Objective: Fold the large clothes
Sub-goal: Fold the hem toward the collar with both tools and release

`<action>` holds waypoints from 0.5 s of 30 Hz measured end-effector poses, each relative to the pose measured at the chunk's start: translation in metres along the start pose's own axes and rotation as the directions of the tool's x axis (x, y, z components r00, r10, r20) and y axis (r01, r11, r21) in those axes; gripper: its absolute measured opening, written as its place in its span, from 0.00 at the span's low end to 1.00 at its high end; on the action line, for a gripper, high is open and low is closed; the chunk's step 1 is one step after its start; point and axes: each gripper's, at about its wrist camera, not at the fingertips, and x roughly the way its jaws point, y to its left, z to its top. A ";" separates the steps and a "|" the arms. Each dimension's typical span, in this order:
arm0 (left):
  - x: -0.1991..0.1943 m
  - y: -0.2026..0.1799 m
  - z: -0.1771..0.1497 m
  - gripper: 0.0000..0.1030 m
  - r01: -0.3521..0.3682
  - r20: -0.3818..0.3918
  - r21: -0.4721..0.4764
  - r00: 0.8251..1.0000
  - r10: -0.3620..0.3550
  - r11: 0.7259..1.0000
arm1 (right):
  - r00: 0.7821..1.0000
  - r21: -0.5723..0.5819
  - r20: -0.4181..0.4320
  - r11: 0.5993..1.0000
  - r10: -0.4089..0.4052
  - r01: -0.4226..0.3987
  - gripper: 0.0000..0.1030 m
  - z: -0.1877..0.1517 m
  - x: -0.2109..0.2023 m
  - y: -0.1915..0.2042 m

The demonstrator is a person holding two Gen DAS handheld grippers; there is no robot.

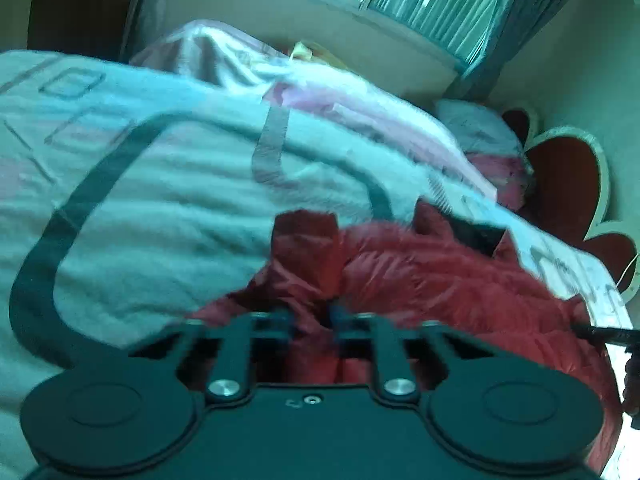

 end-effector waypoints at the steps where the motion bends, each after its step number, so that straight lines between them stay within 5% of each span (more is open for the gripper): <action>1: -0.006 -0.003 0.002 0.06 0.006 0.039 0.009 0.999 -0.007 1.000 | 0.999 -0.023 0.038 1.000 -0.008 0.008 0.05 0.000 -0.005 0.003; 5: -0.034 -0.017 0.015 0.05 0.055 0.219 0.064 0.973 -0.067 0.996 | 0.979 -0.101 0.204 0.995 0.010 0.011 0.04 0.010 -0.030 0.016; 9: -0.031 -0.025 0.030 0.05 0.031 0.291 0.090 0.955 -0.056 0.995 | 0.962 -0.128 0.272 0.990 -0.013 0.049 0.04 0.025 -0.028 0.023; 15: 0.035 -0.016 0.034 0.05 -0.066 0.155 0.050 0.986 0.057 0.997 | 0.983 -0.055 0.136 0.990 -0.124 0.132 0.05 0.037 0.031 0.007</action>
